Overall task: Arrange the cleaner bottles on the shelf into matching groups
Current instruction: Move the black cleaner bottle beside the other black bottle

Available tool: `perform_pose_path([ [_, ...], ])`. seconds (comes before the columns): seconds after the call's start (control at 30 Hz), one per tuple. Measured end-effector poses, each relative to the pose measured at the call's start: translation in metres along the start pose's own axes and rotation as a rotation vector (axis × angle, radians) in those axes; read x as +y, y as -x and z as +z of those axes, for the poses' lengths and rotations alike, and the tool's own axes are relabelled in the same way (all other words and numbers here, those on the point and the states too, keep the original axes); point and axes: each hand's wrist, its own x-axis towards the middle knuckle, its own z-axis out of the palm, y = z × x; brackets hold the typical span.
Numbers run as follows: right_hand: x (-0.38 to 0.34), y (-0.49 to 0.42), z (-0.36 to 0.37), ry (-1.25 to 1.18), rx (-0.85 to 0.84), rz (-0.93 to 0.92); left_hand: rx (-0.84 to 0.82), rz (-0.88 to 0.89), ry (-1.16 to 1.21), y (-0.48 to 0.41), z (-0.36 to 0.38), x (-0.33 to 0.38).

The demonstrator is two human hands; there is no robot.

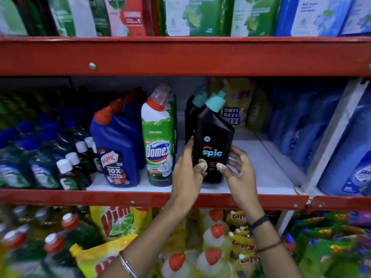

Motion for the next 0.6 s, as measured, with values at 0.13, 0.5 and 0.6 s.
perform_pose_path([
  [0.13, 0.007, -0.001, 0.017, 0.01, -0.038, 0.009, 0.035, 0.007, -0.019, 0.002, -0.01, -0.011],
  [0.5, 0.015, -0.005, 0.017, 0.058, -0.061, 0.032, 0.013, 0.112, -0.006, 0.005, -0.008, -0.022],
  [0.6, 0.018, 0.001, 0.014, -0.032, -0.046, 0.081, -0.014, 0.131, 0.046, 0.008, -0.01, -0.024],
])
